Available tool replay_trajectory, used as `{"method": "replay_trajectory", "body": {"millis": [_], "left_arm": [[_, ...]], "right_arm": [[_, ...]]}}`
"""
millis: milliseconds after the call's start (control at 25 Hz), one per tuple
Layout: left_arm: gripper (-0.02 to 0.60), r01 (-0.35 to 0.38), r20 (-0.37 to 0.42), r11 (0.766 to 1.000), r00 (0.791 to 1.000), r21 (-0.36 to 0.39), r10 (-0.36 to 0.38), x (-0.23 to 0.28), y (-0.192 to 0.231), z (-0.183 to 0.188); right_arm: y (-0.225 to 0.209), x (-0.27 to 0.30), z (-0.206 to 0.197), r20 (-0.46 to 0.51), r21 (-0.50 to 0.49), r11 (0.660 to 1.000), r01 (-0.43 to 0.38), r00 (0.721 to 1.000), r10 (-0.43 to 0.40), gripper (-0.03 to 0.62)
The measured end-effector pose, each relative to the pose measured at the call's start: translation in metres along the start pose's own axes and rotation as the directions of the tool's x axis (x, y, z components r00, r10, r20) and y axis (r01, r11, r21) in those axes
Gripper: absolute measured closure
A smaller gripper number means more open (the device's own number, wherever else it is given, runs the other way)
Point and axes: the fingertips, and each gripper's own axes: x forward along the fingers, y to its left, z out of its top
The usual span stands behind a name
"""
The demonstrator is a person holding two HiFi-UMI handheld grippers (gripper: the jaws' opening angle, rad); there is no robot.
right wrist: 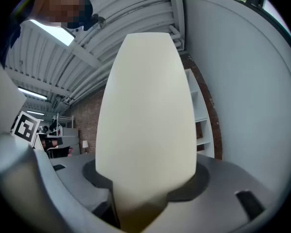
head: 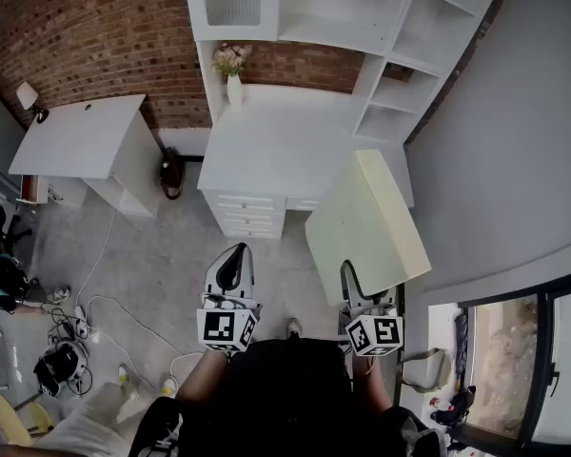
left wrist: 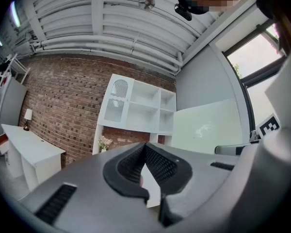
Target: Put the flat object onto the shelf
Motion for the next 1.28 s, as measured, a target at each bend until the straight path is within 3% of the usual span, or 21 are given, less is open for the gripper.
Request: {"method": "replay_trajectory", "body": {"millis": [440, 680, 1280], "left_arm": [[0.572, 0.002, -0.004, 1.000, 1.000, 0.021, -0.002, 0.011, -0.012, 0.001], [0.572, -0.005, 0.005, 1.000, 1.000, 0.021, 0.005, 0.022, -0.024, 0.006], [0.572, -0.104, 0.018, 0.993, 0.995, 0.057, 0.103, 0.069, -0.064, 0.004]], "right_arm": [[-0.014, 0.000, 0.005, 0.020, 0.044, 0.999, -0.021, 1.000, 0.020, 0.306], [-0.030, 0.005, 0.006, 0.011, 0.016, 0.999, -0.043, 0.999, 0.043, 0.306], [-0.097, 0.031, 0.004, -0.006, -0.010, 0.989, -0.144, 0.990, 0.144, 0.306]]}}
